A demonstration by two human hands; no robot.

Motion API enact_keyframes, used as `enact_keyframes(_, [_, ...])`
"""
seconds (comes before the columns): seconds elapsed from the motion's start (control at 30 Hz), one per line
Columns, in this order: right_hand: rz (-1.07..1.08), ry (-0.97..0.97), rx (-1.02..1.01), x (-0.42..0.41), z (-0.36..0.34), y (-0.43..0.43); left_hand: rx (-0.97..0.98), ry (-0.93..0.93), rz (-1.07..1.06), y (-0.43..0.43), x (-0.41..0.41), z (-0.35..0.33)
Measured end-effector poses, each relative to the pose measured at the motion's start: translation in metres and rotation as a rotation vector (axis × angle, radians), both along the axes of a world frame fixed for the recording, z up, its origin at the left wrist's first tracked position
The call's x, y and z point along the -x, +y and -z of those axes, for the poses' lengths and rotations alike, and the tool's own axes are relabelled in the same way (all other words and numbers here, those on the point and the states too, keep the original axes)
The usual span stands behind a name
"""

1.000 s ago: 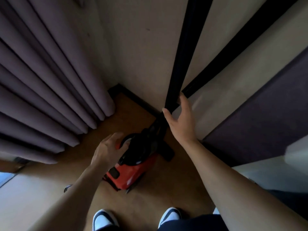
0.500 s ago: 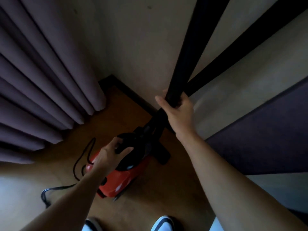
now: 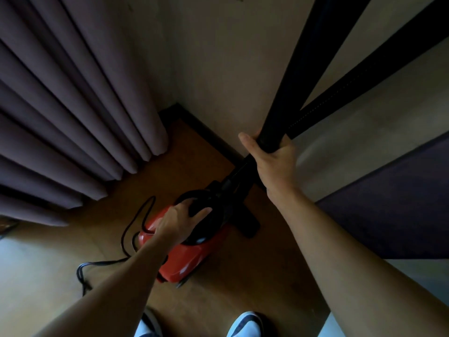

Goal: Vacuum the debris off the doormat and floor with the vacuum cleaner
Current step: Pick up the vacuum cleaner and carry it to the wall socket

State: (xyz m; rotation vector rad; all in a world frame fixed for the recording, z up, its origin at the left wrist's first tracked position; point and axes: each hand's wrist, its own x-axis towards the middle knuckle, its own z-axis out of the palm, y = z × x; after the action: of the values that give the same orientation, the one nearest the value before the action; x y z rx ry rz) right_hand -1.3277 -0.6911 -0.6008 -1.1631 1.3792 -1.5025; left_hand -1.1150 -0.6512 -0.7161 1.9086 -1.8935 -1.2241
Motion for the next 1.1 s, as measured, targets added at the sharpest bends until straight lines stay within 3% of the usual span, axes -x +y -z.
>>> enact_keyframes(0.17, [0.021, -0.040, -0.014, 0.001, -0.014, 0.002, 0.003, 0.027, -0.011, 0.006, -0.004, -0.010])
enact_keyframes(0.37, [-0.002, 0.049, 0.015, -0.007, -0.039, 0.012, 0.039, 0.047, -0.056, 0.008, -0.003, -0.053])
enact_keyframes(0.77, [-0.090, 0.062, 0.042, -0.047, -0.131, 0.065, 0.218, 0.045, -0.271, 0.065, -0.030, -0.200])
enact_keyframes(1.1, [-0.128, 0.107, 0.020, -0.078, -0.199, 0.027, 0.234, 0.078, -0.252, 0.047, -0.057, -0.259])
